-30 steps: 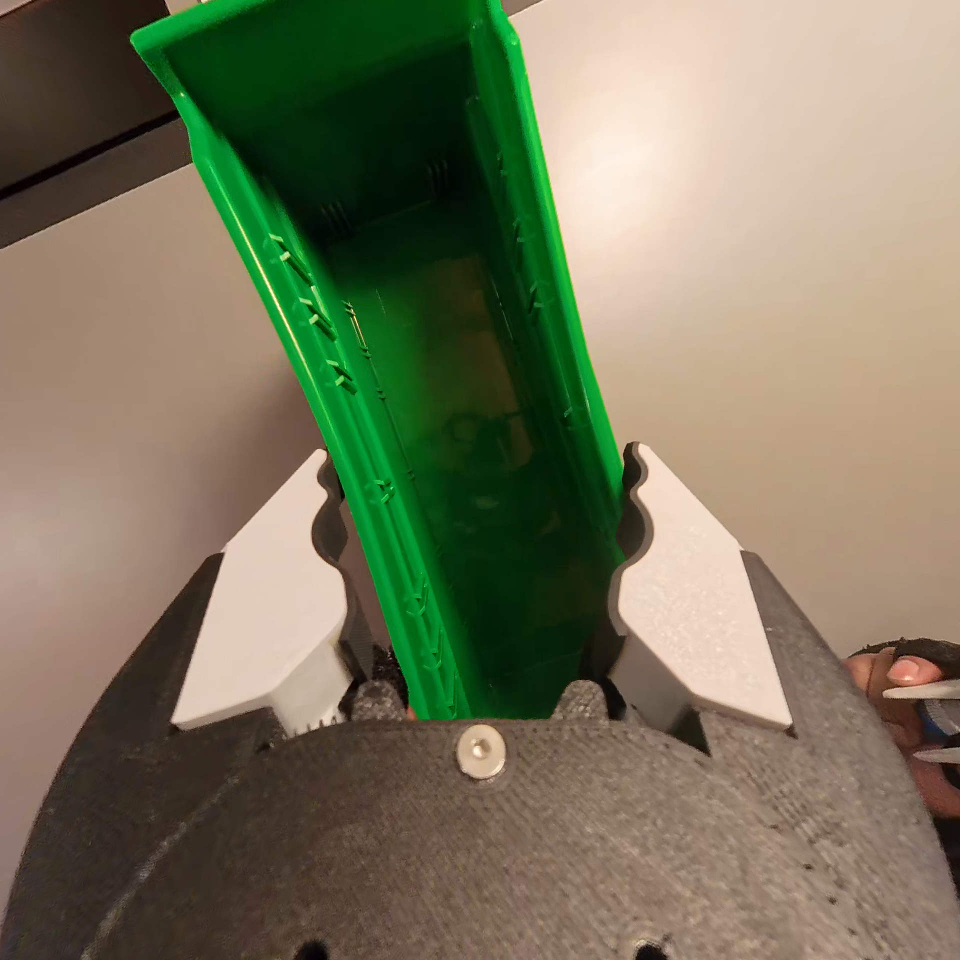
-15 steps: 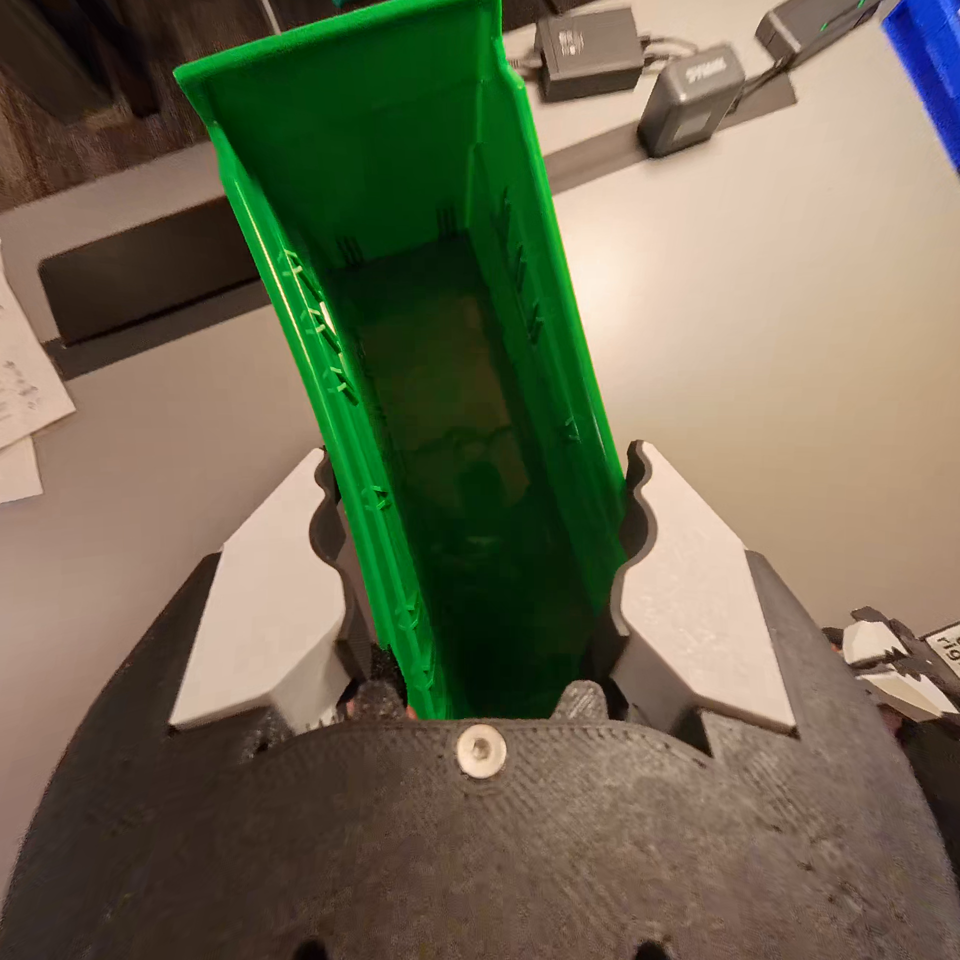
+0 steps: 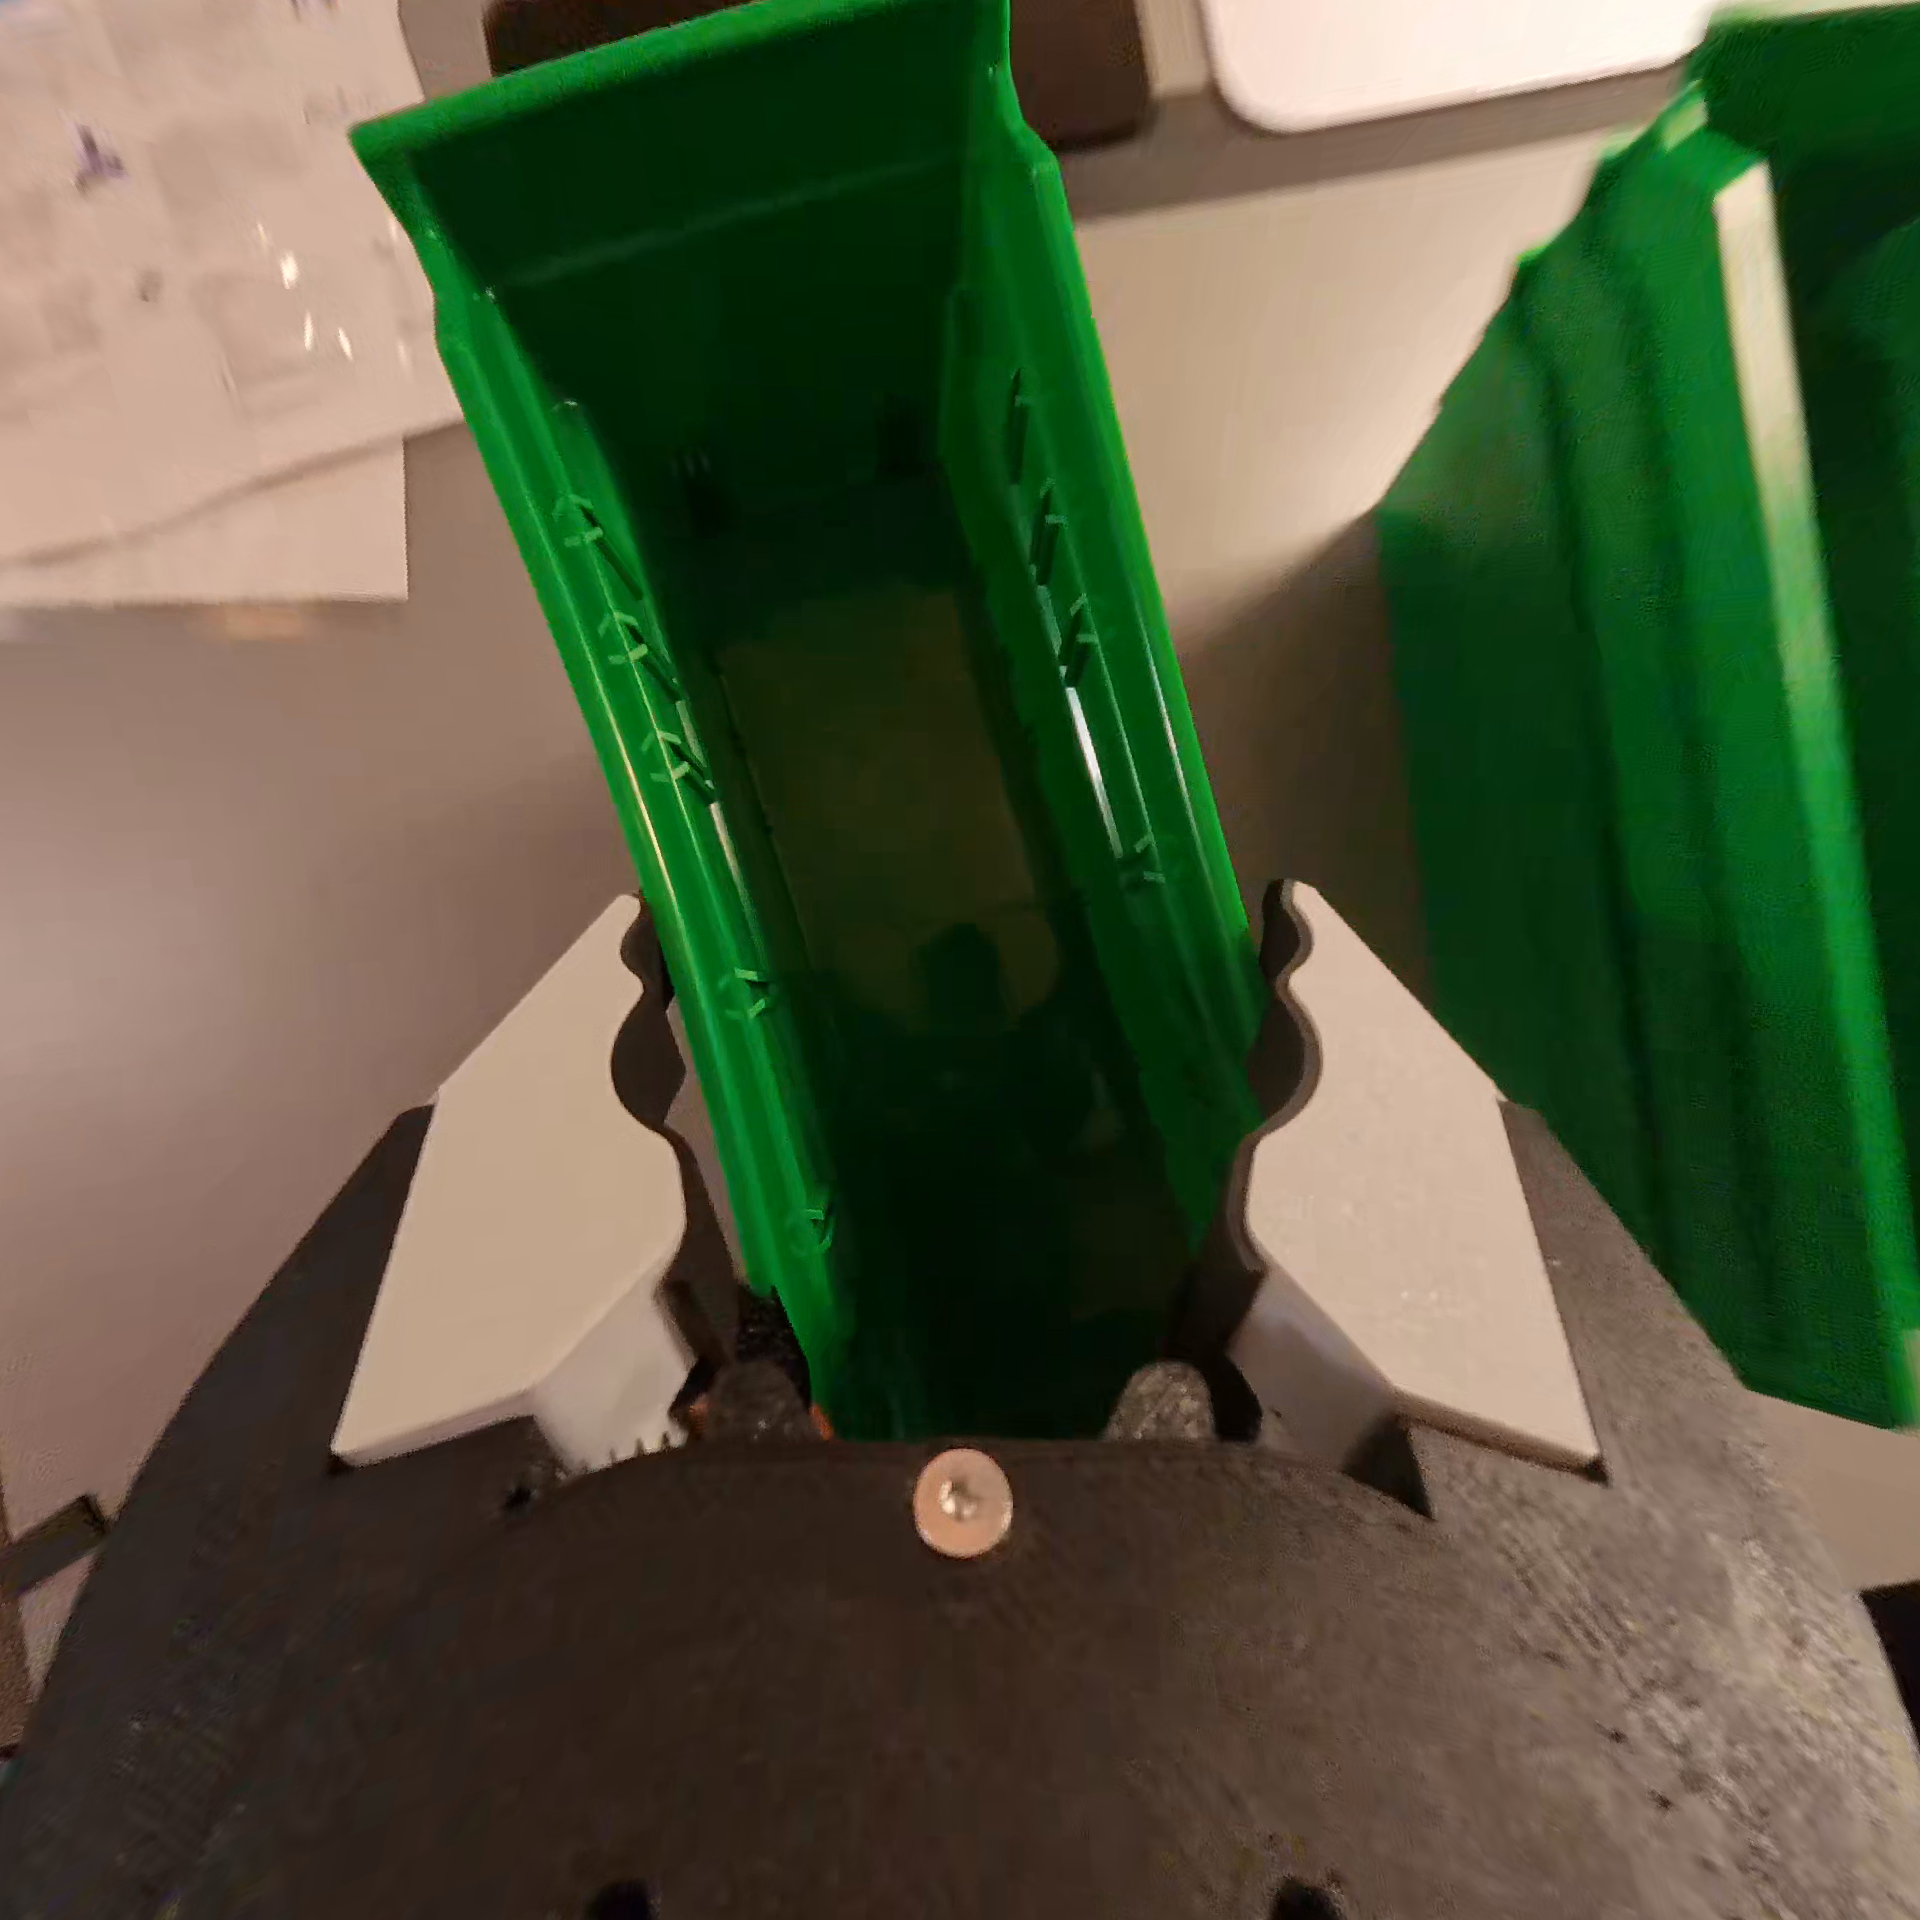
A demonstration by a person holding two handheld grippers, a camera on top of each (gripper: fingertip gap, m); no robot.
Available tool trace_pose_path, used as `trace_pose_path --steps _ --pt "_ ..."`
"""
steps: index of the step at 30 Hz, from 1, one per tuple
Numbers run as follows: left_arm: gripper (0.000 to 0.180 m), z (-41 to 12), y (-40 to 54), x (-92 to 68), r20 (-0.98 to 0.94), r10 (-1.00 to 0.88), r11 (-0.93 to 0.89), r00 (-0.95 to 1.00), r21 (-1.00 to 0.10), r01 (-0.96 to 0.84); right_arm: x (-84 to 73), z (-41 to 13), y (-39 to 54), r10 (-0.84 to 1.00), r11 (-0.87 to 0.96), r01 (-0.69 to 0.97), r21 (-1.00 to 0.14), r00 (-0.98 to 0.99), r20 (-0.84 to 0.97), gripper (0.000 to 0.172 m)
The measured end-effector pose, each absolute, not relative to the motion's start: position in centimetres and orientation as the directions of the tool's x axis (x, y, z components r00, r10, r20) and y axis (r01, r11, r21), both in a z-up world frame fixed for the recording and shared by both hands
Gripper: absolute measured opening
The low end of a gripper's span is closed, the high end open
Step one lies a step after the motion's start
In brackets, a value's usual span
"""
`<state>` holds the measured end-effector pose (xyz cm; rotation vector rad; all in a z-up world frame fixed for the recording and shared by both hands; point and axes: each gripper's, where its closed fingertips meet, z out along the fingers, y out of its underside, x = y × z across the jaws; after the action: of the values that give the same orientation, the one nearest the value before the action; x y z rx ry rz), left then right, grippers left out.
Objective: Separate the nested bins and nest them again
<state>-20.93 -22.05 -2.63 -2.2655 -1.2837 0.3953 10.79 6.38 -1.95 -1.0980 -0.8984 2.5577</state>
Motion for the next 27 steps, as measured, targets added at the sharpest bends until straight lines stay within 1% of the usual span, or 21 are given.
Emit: trace_pose_path --steps 4,8,10,11,14,16,18,20,23,25,27 --pt "0.112 -7.5 -24.9 -21.4 -0.028 0.87 -0.436 0.492 -0.507 0.743 10.7 -2.0 6.2 0.426 -0.782 0.04 -0.622 -0.694 -0.581 0.003" --pt "0.115 -9.7 -26.2 -21.9 -0.045 0.869 -0.448 0.493 -0.493 0.746 10.6 -2.1 6.0 0.434 -0.775 0.044 -0.631 -0.689 -0.581 0.004" --pt "0.121 -10.5 -26.5 -22.0 -0.044 0.871 -0.445 0.489 -0.493 0.748 10.5 -2.1 6.0 0.436 -0.772 0.046 -0.634 -0.687 -0.581 0.004" --pt "0.127 -10.7 -26.6 -22.0 -0.042 0.874 -0.438 0.483 -0.498 0.748 10.5 -2.2 5.9 0.436 -0.771 0.048 -0.635 -0.687 -0.582 0.004" --pt "0.128 -9.6 -27.3 -22.4 -0.104 0.892 -0.425 0.441 -0.525 0.737 10.5 -2.2 5.9 0.432 -0.773 0.051 -0.633 -0.688 -0.583 0.004" --pt "0.134 -7.0 -26.5 -22.5 -0.133 0.9 -0.407 0.415 -0.596 0.692 10.5 -2.1 6.0 0.427 -0.776 0.052 -0.629 -0.691 -0.584 0.004" --pt "0.135 -4.1 -23.3 -21.3 -0.057 0.9 -0.357 0.432 -0.665 0.656 10.5 -2.1 6.0 0.424 -0.777 0.054 -0.628 -0.692 -0.584 0.004" --pt "0.136 -1.5 -18.5 -18.9 0.079 0.867 -0.303 0.492 -0.7 0.646 10.5 -2.1 6.0 0.422 -0.777 0.056 -0.626 -0.693 -0.585 0.004" --pt "0.134 0.4 -11.3 -14.6 0.219 0.782 -0.303 0.583 -0.684 0.664 10.5 -2.2 5.9 0.419 -0.777 0.059 -0.626 -0.694 -0.586 0.004" --pt "0.135 0.3 -7.7 -12.6 0.218 0.742 -0.362 0.634 -0.666 0.653 10.6 -2.1 5.9 0.419 -0.778 0.056 -0.626 -0.696 -0.583 0.004" --pt "0.136 -0.4 -5.1 -11.7 0.174 0.721 -0.427 0.671 -0.65 0.629 10.7 -2.1 6.0 0.415 -0.782 0.053 -0.621 -0.699 -0.582 0.004"
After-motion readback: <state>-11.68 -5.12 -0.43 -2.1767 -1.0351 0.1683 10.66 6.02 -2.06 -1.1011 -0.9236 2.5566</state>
